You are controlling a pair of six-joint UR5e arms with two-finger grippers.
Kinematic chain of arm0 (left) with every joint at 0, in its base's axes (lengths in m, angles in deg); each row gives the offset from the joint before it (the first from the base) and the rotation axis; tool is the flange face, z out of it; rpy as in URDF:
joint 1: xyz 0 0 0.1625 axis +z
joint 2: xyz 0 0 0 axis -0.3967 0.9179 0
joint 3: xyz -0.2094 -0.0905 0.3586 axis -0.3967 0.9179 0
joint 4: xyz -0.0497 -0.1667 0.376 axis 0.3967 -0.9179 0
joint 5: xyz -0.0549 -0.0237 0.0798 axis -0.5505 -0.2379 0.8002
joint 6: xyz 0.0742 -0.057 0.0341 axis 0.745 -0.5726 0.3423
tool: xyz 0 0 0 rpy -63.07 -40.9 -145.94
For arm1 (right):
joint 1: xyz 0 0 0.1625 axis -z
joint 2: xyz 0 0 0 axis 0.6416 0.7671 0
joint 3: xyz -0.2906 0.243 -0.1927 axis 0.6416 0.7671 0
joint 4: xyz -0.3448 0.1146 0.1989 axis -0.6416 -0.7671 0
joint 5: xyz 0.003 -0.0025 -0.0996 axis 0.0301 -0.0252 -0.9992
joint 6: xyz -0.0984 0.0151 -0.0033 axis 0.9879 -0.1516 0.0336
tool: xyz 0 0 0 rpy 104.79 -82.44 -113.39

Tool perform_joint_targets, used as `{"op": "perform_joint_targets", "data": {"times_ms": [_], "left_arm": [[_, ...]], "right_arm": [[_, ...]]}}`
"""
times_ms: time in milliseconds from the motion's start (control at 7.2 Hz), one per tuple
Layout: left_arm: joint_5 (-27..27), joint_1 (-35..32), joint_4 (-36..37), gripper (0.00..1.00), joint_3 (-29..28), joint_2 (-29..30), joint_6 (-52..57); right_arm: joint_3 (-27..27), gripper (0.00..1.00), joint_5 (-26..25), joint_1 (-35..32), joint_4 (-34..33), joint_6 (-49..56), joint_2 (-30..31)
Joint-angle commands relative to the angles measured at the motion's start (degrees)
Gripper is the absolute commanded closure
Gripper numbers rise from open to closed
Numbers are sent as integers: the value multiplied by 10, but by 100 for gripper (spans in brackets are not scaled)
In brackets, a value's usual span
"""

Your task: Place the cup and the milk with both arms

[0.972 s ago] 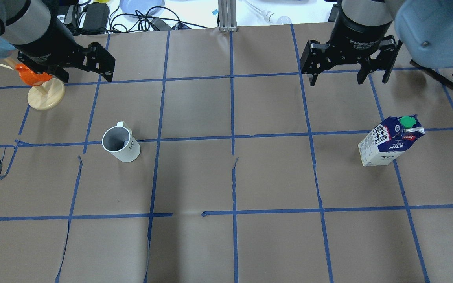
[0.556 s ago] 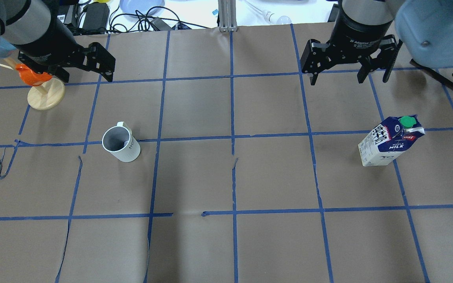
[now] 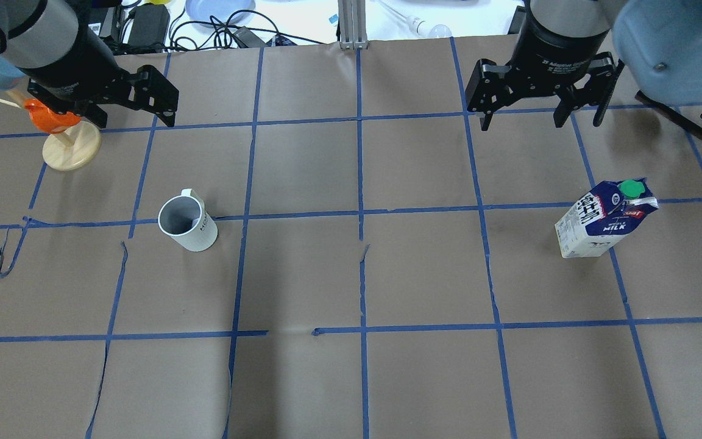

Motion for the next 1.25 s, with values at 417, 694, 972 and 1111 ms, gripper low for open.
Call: {"op": "perform_joint_targets", "data": {"times_ms": [417, 694, 972, 1111], "left_arm": [[32, 47, 0, 0, 25, 41, 17], [15, 103, 6, 0, 53, 75, 36], [13, 105, 100, 0, 96, 121, 66], [13, 105, 137, 2, 108, 138, 67]], "right_arm": [[-1, 0, 1, 6, -2, 2, -4], [-2, 0, 1, 44, -1, 57, -8], [-10, 0, 1, 156, 6, 136, -9], [-19, 0, 6, 203, 7, 167, -20]]}}
